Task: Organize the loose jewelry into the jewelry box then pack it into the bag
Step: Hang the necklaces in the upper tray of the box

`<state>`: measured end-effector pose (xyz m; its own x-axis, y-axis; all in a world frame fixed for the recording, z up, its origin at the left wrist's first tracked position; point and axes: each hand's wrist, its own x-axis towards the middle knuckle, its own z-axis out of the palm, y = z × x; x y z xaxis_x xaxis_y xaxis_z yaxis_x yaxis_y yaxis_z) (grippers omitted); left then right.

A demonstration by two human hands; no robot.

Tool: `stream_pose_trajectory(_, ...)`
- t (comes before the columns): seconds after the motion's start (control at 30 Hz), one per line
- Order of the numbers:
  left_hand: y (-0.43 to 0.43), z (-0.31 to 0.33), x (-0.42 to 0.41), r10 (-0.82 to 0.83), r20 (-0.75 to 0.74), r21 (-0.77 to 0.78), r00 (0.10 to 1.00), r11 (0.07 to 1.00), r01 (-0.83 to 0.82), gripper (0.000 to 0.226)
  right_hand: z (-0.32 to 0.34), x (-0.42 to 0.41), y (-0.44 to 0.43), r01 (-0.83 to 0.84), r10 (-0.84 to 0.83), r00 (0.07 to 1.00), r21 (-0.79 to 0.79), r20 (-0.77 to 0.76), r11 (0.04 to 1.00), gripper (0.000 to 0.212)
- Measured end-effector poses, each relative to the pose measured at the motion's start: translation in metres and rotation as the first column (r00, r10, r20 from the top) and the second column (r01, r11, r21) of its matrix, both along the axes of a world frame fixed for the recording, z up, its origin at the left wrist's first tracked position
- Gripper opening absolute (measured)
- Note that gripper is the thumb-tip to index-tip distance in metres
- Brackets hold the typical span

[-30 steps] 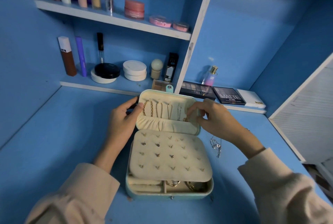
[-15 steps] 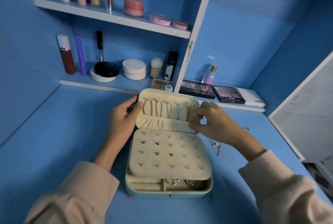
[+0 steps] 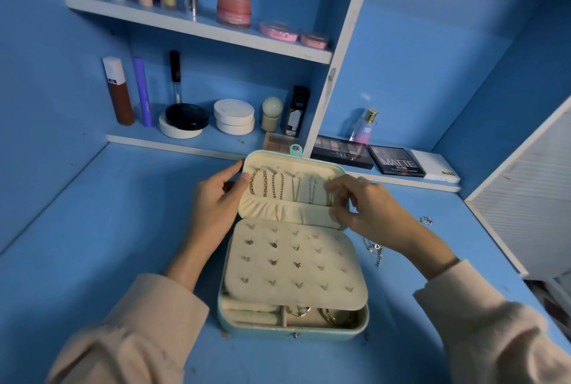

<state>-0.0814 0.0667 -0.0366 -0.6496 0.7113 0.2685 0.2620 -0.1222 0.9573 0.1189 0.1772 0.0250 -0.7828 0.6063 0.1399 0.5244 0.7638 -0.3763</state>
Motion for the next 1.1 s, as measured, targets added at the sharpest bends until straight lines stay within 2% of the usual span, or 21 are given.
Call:
stream_pose_trajectory(0.2, -0.002, 0.002, 0.001, -0.001, -0.018, 0.005, 1.0, 1.0, 0.001, 0.033, 0.006, -0.004, -0.005, 0.065, -0.064, 0.997, -0.006, 0.035, 0.998, 0.017)
stream_pose_trajectory(0.37, -0.002, 0.002, 0.001, -0.016, -0.01, 0.012, 1.0, 1.0, 0.017, 0.034, 0.009, -0.005, -0.008, 0.1, -0.099, 0.995, -0.049, 0.025, 0.994, 0.027)
stream_pose_trajectory(0.47, -0.003, 0.004, 0.002, -0.018, -0.006, 0.016, 1.0, 1.0, 0.018, 0.034, 0.012, -0.005, -0.01, 0.093, -0.09, 0.994, -0.045, 0.062, 0.995, 0.019)
stream_pose_trajectory(0.83, -0.004, 0.004, 0.002, -0.002, -0.023, 0.003, 1.0, 1.0, 0.002, 0.035, 0.014, -0.006, -0.011, 0.102, -0.098, 0.993, -0.054, 0.064, 0.993, 0.019)
stream_pose_trajectory(0.9, -0.004, 0.004, 0.002, 0.0, -0.025, 0.001, 1.0, 1.0, 0.0, 0.035, 0.014, -0.003, -0.01, 0.1, -0.099, 0.995, -0.062, 0.023, 0.993, 0.022)
stream_pose_trajectory(1.03, -0.004, 0.004, 0.003, 0.006, -0.011, 0.008, 1.0, 1.0, -0.006, 0.035, 0.009, 0.008, -0.005, 0.148, -0.141, 0.963, 0.012, -0.23, 0.989, 0.029)
stream_pose_trajectory(1.1, -0.004, 0.004, 0.003, 0.011, 0.006, 0.009, 1.0, 1.0, -0.011, 0.035, 0.005, 0.012, 0.001, 0.168, -0.149, 0.967, 0.076, -0.208, 0.983, 0.028)
